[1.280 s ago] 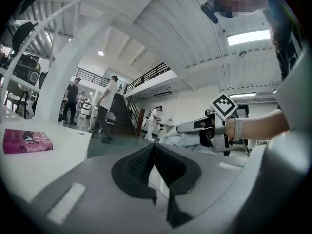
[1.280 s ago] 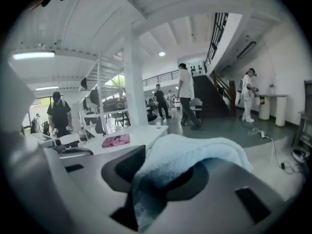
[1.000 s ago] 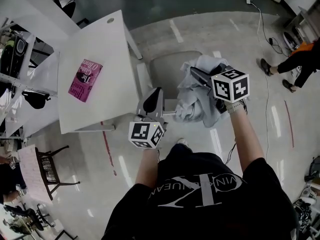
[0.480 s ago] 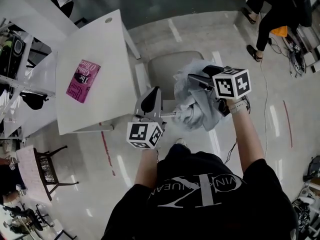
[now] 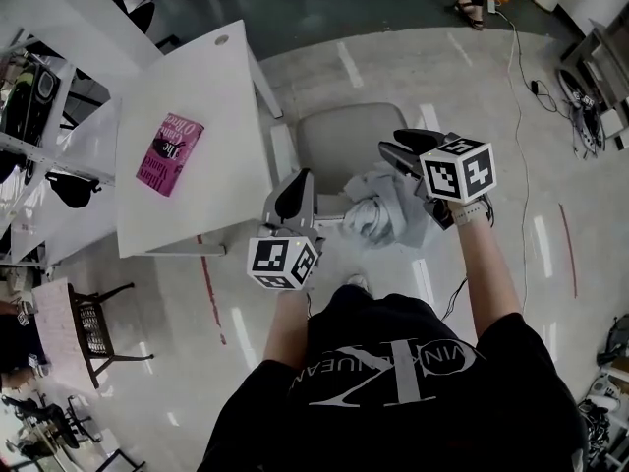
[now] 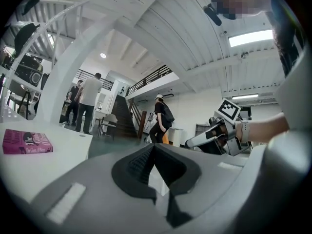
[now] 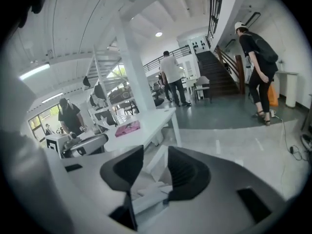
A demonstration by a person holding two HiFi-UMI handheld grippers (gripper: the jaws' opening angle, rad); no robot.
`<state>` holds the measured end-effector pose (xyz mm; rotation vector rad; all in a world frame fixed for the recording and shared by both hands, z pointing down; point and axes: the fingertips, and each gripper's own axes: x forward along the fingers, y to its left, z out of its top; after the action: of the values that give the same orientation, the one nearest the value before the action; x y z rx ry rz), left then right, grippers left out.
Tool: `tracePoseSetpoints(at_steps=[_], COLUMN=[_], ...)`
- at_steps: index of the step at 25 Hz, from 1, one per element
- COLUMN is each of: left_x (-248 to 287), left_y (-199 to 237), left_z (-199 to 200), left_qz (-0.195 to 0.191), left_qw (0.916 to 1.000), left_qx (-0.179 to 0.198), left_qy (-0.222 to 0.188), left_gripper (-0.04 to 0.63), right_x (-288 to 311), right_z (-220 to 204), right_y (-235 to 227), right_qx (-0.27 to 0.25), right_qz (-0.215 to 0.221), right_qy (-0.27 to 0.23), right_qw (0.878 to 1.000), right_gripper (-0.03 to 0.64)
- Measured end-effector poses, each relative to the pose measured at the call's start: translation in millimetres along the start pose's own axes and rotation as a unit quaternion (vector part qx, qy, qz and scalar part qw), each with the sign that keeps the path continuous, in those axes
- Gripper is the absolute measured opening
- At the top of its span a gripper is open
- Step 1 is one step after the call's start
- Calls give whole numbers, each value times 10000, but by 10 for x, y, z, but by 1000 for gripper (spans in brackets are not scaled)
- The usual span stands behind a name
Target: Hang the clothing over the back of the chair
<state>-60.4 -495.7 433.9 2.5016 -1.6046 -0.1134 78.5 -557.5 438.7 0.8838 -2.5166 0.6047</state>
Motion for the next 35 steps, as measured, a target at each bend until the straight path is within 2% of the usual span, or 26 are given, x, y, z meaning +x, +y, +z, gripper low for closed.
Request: tracePoseSetpoints(at_steps=[4, 8, 20, 29, 35], left_x=[-78, -171, -504, -931, -1257], left_y=[-69, -138, -607, -968, -1193], left_z=[10, 12, -25, -92, -196], left_qz=[81, 169, 317, 459, 562], left_qw=[10000, 9998, 9995, 9989, 9982], left_qx=[44, 35, -10, 15, 127], left_qy=[13, 34, 87, 70, 157], left_gripper=[11, 11, 11, 11, 11], right_x=[-152, -294, -980, -1407, -1692], right_z=[-21, -50, -337, -658, -888], right_y=[35, 84, 299, 595, 769], right_qx=[-108, -213, -425, -690, -857], right_qz=[-106, -173, -263, -200, -362], right_qy=[-203, -364, -860, -1063, -1399], right_qw=[9997, 9990, 9950, 9917, 9858], right_gripper=[67, 37, 23, 21, 21])
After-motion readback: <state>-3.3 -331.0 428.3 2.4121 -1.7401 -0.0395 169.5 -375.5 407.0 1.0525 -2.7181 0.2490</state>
